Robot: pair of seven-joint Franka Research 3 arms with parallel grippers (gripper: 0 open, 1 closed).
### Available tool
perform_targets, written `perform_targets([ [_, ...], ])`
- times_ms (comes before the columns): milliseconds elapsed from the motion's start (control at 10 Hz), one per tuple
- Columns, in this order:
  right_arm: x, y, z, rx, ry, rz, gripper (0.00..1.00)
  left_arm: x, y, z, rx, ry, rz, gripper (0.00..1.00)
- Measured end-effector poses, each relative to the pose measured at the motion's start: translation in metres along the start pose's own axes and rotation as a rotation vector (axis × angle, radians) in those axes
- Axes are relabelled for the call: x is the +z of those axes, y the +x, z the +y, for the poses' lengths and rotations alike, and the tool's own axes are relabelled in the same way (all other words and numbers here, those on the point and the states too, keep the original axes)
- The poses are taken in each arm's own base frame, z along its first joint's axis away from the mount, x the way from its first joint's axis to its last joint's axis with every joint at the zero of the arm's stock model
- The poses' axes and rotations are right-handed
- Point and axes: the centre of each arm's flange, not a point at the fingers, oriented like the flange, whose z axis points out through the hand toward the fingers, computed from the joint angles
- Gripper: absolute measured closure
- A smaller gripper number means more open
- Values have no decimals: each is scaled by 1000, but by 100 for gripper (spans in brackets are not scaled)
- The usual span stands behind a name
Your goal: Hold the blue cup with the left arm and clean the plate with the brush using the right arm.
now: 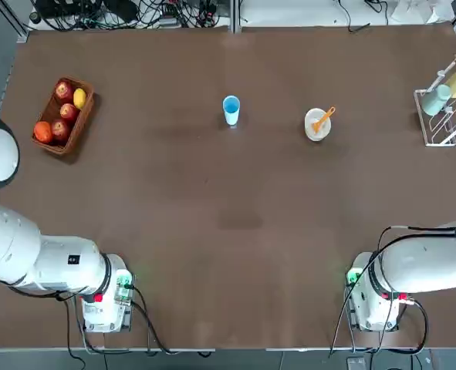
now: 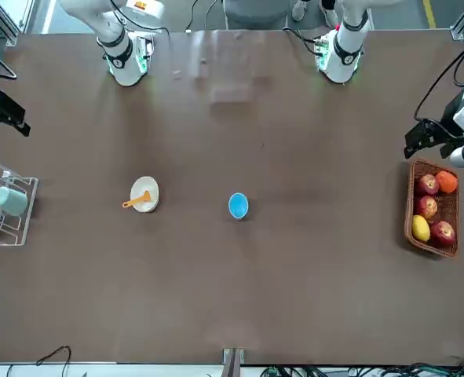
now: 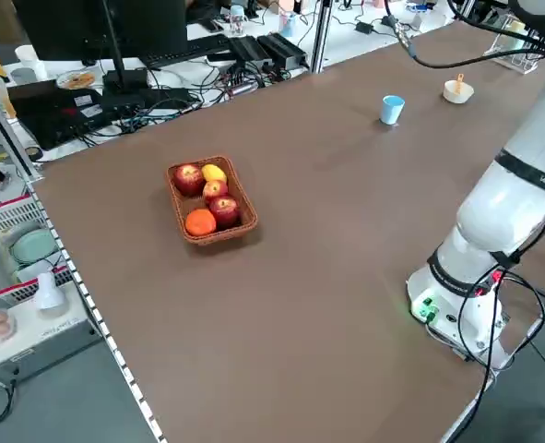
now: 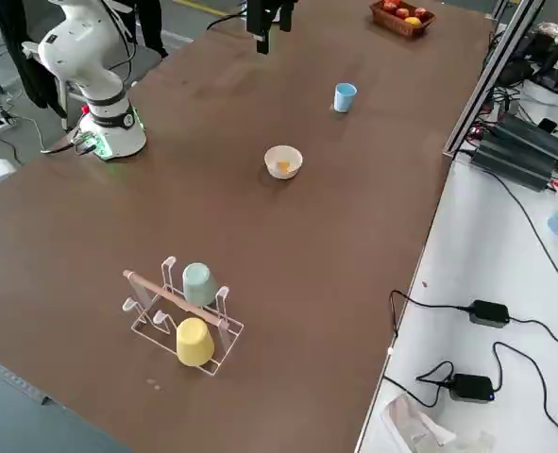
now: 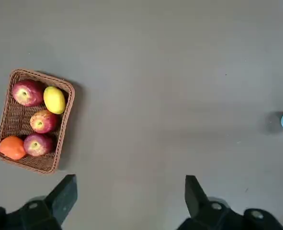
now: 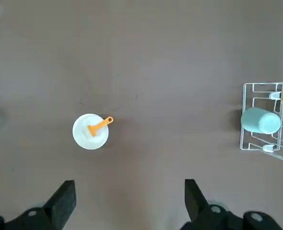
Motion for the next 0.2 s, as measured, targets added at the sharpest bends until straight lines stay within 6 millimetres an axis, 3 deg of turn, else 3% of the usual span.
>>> perform_targets([
  [200, 0, 0, -2, -4, 0, 0, 0, 0, 0, 0, 0, 0, 0, 0],
])
